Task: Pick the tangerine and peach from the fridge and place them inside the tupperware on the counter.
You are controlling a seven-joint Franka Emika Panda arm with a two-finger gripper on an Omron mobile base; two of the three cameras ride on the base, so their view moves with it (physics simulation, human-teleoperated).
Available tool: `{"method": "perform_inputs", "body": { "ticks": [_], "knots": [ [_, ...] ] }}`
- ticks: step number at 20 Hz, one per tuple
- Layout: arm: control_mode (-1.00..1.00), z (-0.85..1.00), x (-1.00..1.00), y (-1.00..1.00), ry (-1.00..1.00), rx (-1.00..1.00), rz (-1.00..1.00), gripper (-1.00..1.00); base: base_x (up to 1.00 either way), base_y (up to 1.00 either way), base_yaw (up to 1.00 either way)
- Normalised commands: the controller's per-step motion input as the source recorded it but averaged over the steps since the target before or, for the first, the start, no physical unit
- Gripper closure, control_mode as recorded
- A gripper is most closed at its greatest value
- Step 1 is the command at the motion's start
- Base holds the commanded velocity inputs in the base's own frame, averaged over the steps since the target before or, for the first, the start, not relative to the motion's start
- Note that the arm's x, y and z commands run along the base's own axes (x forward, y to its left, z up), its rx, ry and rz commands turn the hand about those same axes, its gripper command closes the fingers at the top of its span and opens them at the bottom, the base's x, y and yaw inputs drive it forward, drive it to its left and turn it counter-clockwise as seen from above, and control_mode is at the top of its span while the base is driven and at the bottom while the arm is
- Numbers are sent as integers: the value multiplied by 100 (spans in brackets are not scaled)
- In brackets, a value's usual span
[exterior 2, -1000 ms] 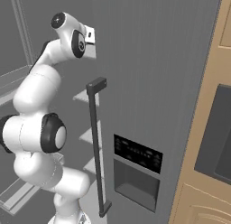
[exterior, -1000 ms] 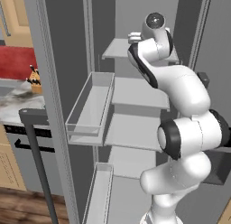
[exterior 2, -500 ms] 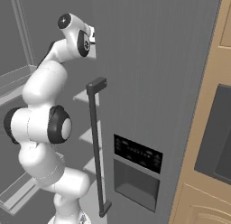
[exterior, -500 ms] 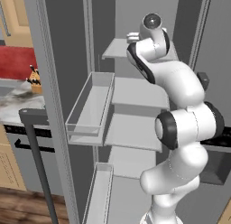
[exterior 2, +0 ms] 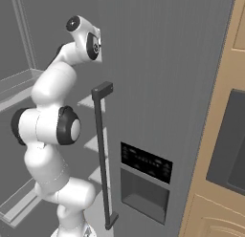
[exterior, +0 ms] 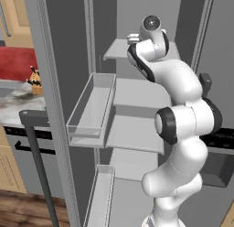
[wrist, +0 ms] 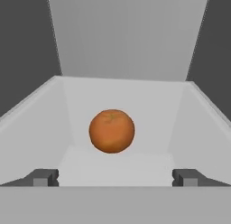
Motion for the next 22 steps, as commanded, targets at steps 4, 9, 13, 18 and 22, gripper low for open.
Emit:
{"method": "perform_inputs", "body": {
  "ticks": [4, 9, 13, 18, 22],
  "knots": [
    [-100, -9, 31, -5, 0, 0, -2, -100, 0, 0, 0],
    [-100, -7, 32, -5, 0, 0, -3, -100, 0, 0, 0],
    [-100, -3, 36, -2, 6, 0, -1, -100, 0, 0, 0],
    [-100, -2, 39, 0, 10, 0, 0, -100, 0, 0, 0],
    [-100, -4, 40, 0, 11, 0, 0, -100, 0, 0, 0]
  ]
}}
